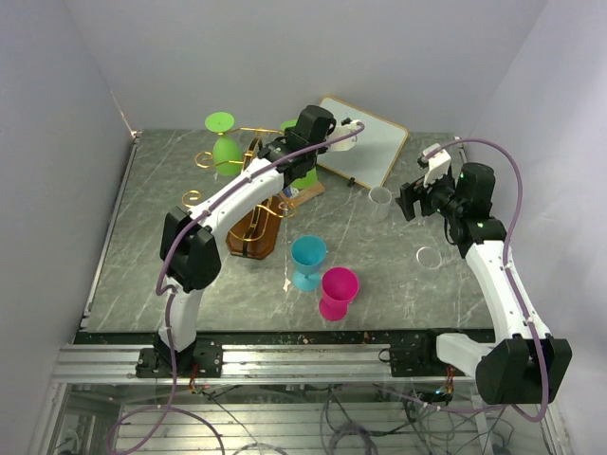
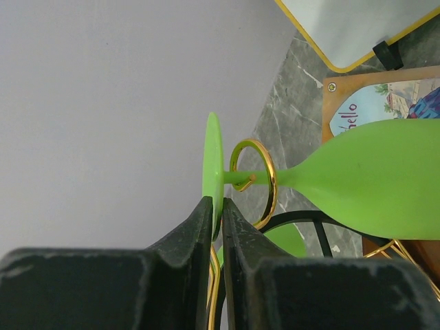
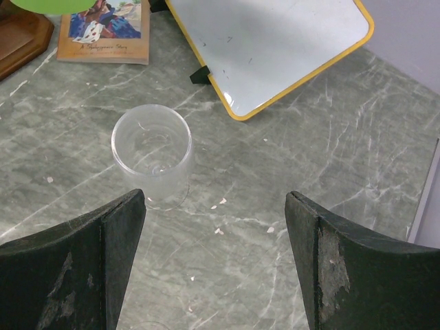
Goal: Place the wine glass upside down on the wine glass rack
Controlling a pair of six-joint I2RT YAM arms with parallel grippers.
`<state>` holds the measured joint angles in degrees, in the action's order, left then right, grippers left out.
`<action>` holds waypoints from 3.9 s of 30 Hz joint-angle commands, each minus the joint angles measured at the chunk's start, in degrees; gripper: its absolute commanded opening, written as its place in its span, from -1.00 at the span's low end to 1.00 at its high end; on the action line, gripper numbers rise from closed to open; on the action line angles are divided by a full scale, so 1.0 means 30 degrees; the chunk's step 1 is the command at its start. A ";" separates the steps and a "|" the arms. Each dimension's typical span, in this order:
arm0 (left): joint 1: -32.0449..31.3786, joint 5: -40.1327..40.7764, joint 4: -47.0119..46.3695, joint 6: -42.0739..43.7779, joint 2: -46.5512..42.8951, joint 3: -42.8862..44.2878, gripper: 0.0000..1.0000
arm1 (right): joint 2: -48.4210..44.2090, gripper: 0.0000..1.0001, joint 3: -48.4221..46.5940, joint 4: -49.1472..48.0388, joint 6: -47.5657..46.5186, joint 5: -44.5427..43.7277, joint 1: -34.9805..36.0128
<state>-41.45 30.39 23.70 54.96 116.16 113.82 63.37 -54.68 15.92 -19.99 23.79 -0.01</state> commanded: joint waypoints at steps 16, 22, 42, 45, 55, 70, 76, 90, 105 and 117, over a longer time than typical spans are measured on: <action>0.0097 -0.0225 0.0990 -0.0650 -0.1107 -0.0694 -0.45 | -0.0159 0.65 0.0239 -0.0312 -0.0055 0.0104 -0.0155; 0.0085 -0.0250 0.1143 -0.0683 -0.1602 -0.0989 -0.40 | -0.0247 0.65 0.0264 -0.0320 -0.0098 0.0042 -0.0164; 0.0095 -0.1158 0.0796 -0.2425 -0.4874 -0.2857 -0.19 | -0.0004 0.67 0.0325 -0.0161 -0.0237 0.0652 -0.0303; 0.0122 -0.1831 0.0268 -0.3325 -0.5936 -0.3739 -0.06 | 0.0064 0.69 0.0097 0.0180 -0.0351 0.1485 -0.0315; 0.1423 -0.4447 0.0457 -0.7974 -0.9260 -0.4849 0.80 | 0.0995 0.60 -0.1886 0.1890 0.0046 0.2409 0.0007; 0.3803 -0.6813 0.1748 -1.2255 -1.4137 -0.8390 0.99 | 0.4084 0.26 -0.7511 0.6667 0.0725 -0.2257 0.3562; 0.4867 -0.7875 0.1717 -1.2810 -1.5772 -0.9452 0.99 | 0.5999 0.14 -0.9187 0.7657 0.1754 -0.4677 0.4198; 0.6054 -0.9286 0.2432 -1.2799 -1.7516 -1.0861 0.96 | 0.8108 -0.23 -0.9115 0.8048 0.2093 -0.6030 0.4409; 0.6090 -0.9512 0.2755 -1.2617 -1.6854 -1.0130 0.93 | 0.9411 -0.52 -0.8978 0.7689 0.1983 -0.6136 0.4412; 0.6160 -0.9339 0.2558 -1.2673 -1.6649 -1.0377 0.94 | 0.9995 -0.81 -0.9234 0.7676 0.1803 -0.6021 0.4404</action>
<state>-23.53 3.20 32.12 16.73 65.91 81.69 91.70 -81.10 39.33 -14.26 5.87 12.88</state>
